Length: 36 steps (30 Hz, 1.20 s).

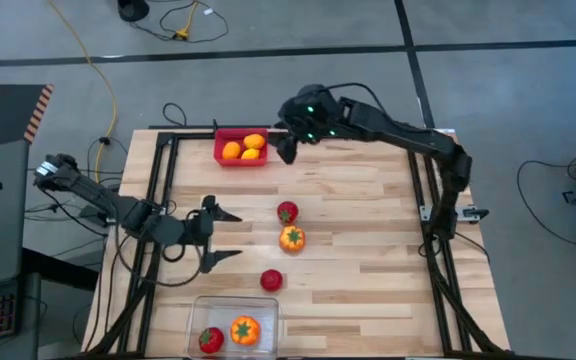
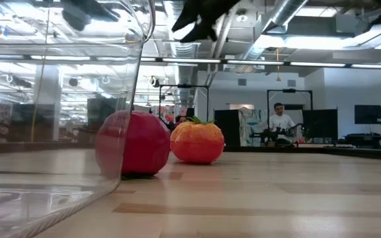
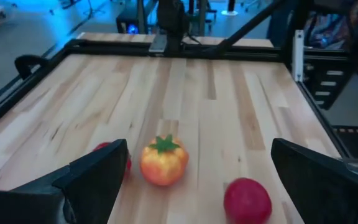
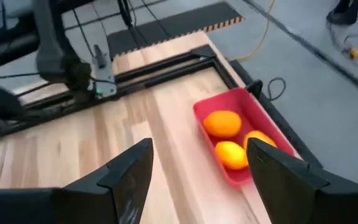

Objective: Sort produce into baskets
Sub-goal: Put the orange tomato into the transparent bin

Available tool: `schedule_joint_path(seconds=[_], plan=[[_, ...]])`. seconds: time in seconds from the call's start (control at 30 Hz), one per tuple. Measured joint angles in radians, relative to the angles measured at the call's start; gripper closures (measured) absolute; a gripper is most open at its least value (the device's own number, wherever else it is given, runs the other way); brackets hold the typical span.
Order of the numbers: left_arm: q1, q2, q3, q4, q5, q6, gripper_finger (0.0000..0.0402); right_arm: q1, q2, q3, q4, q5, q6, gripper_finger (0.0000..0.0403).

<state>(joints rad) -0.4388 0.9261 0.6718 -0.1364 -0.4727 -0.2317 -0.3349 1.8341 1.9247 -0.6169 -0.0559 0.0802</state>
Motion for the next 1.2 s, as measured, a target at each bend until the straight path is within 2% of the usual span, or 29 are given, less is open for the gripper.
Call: schedule_joint_path(seconds=[0.23, 0.37, 0.5, 0.73, 0.97, 1.2], plan=[[0.152, 0.174, 0.118, -0.005, 0.143, -0.021, 0.0017, 0.056, -0.153, -0.156, -0.070, 0.047, -0.010, 0.0117], [0.227, 0.290, 0.193, -0.008, 0.204, -0.062, 0.0017, 0.074, -0.271, -0.348, -0.058, 0.114, 0.019, 0.0117], [0.280, 0.412, 0.292, -0.094, 0.241, -0.128, 0.0017, 0.093, -0.396, -0.568, 0.054, 0.144, 0.060, 0.0117], [0.307, 0.653, 0.494, -0.256, 0.244, -0.160, 0.0017, 0.140, -0.572, -0.851, 0.178, 0.141, 0.128, 0.0117], [0.305, 0.860, 0.667, -0.373, 0.294, -0.094, 0.0017, 0.236, -0.666, -1.042, 0.243, 0.143, 0.187, 0.0117], [0.303, 0.945, 0.711, -0.410, 0.293, -0.002, 0.0017, 0.343, -0.673, -1.180, 0.351, 0.164, 0.209, 0.0117]])
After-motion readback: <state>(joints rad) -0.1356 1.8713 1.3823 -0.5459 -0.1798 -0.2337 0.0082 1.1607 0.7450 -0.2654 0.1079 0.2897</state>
